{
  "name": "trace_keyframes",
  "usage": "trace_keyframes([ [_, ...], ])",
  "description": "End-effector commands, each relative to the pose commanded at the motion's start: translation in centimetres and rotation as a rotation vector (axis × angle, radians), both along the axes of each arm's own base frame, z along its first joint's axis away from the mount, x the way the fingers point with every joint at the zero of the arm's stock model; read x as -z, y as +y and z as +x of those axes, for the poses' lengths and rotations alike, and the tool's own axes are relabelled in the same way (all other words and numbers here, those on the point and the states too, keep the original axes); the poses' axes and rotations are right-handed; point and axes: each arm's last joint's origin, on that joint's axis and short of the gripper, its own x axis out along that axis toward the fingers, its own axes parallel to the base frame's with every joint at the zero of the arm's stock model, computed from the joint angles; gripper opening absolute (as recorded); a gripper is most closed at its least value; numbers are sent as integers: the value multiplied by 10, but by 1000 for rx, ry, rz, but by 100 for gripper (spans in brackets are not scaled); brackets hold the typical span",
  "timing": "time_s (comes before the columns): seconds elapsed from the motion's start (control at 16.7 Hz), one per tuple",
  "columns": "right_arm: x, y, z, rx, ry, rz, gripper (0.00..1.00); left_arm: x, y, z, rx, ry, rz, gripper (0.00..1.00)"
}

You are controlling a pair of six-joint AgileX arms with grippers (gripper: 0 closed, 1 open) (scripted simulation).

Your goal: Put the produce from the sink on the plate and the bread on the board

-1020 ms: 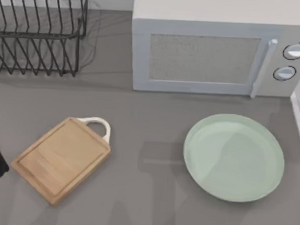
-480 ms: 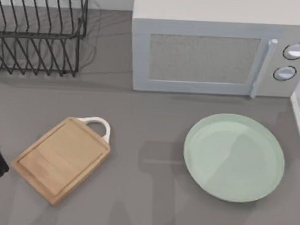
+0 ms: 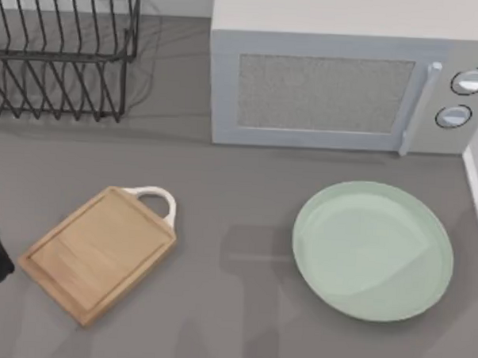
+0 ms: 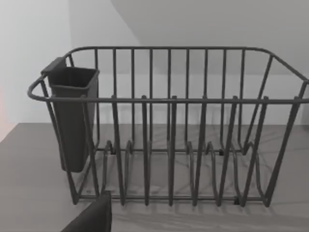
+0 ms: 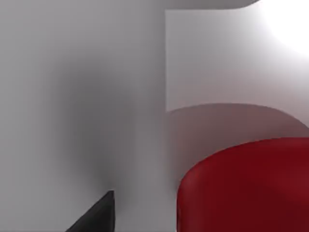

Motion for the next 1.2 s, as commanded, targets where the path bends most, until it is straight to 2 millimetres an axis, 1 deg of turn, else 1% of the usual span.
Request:
trace_keyframes([
  [0.12, 16, 1, -4, 1, 11, 4, 100, 0, 0, 0, 0, 0, 0, 100],
  [0.36, 18, 1, -4, 1, 12, 4, 100, 0, 0, 0, 0, 0, 0, 100],
  [1.14, 18, 1, -4, 1, 12, 4, 2, 0, 0, 0, 0, 0, 0, 100],
  [1.2, 18, 1, -4, 1, 12, 4, 0, 0, 0, 0, 0, 0, 0, 100],
])
